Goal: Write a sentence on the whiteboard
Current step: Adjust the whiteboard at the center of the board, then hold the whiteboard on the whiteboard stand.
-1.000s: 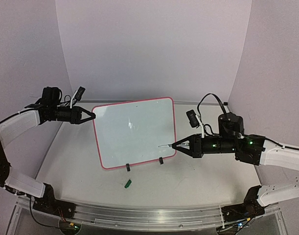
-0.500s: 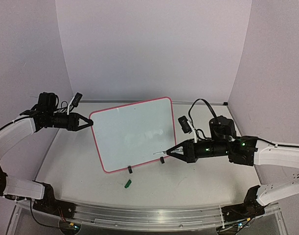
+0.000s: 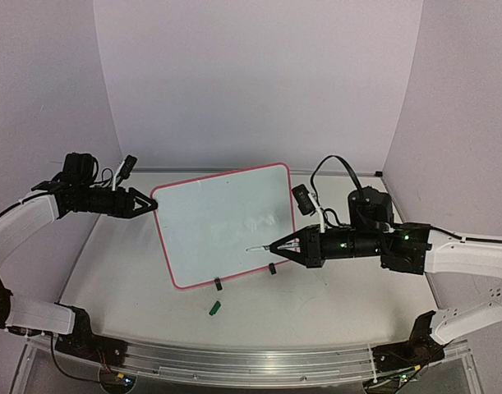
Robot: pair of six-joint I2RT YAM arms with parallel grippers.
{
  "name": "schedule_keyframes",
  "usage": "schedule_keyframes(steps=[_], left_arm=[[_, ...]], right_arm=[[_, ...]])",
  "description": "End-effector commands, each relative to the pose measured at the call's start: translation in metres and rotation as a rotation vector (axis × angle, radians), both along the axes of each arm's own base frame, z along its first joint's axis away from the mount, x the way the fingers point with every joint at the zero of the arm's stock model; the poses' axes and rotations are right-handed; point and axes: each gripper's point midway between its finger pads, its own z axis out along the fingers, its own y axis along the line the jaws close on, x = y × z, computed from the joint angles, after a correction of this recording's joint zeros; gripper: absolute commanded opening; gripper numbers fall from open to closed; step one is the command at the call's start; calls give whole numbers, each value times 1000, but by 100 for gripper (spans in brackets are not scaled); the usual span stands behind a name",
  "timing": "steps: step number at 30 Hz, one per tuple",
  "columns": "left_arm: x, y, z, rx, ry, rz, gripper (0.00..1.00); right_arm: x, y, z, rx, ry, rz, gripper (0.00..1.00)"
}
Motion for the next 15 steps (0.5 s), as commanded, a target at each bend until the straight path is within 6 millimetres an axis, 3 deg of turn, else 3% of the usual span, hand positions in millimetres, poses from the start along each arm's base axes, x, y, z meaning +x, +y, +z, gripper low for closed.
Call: schedule_keyframes(steps=[1,9,15], left_arm=[[10,-1,40,-6,-123,-10,75],[20,-7,73,-16,-212,-66,79],[23,-6,51,9,-162,-68,80]], right_arm=[[1,16,32,65,-63,16,0],[-4,31,55,92,-119,20,0],[5,44,70,101,-153,-2,0]])
